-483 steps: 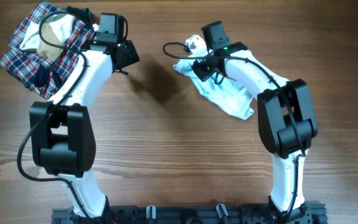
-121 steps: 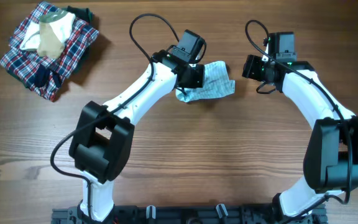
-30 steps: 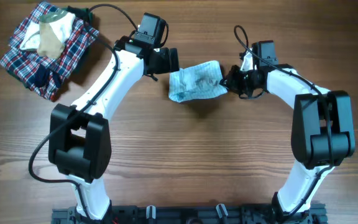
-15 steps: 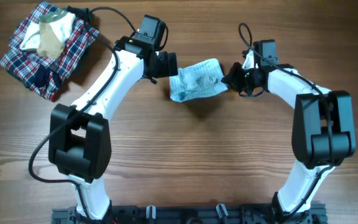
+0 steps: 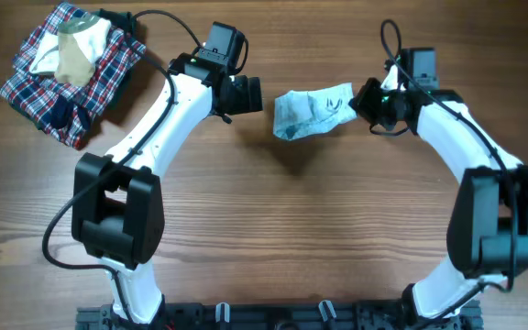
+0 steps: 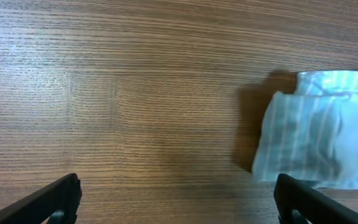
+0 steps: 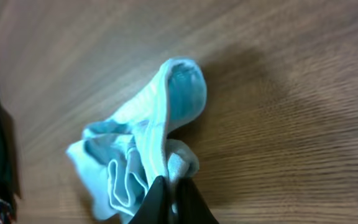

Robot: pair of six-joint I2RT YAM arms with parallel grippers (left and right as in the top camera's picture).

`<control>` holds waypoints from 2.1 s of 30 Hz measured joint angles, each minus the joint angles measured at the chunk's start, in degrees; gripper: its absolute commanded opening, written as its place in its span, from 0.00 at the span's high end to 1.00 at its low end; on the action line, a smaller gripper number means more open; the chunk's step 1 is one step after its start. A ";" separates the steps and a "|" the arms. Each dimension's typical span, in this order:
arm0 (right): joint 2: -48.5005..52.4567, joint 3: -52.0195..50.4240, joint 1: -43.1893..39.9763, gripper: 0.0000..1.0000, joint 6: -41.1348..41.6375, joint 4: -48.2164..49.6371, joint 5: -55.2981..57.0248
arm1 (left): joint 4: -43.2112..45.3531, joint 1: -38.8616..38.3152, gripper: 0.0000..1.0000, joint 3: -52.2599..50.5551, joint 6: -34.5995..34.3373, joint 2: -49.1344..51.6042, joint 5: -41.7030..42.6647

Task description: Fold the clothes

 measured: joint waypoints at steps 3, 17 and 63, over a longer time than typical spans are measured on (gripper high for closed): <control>-0.98 0.00 0.52 0.96 -0.96 -0.04 0.52 | 0.07 -0.17 0.00 0.00 0.00 0.00 0.02; -0.98 0.00 6.38 0.96 -2.21 -0.63 6.51 | 3.93 -2.99 0.04 0.00 0.02 0.46 7.06; -1.01 1.22 16.37 0.96 -8.90 2.51 7.52 | 9.11 -5.84 0.04 0.11 3.02 11.76 8.57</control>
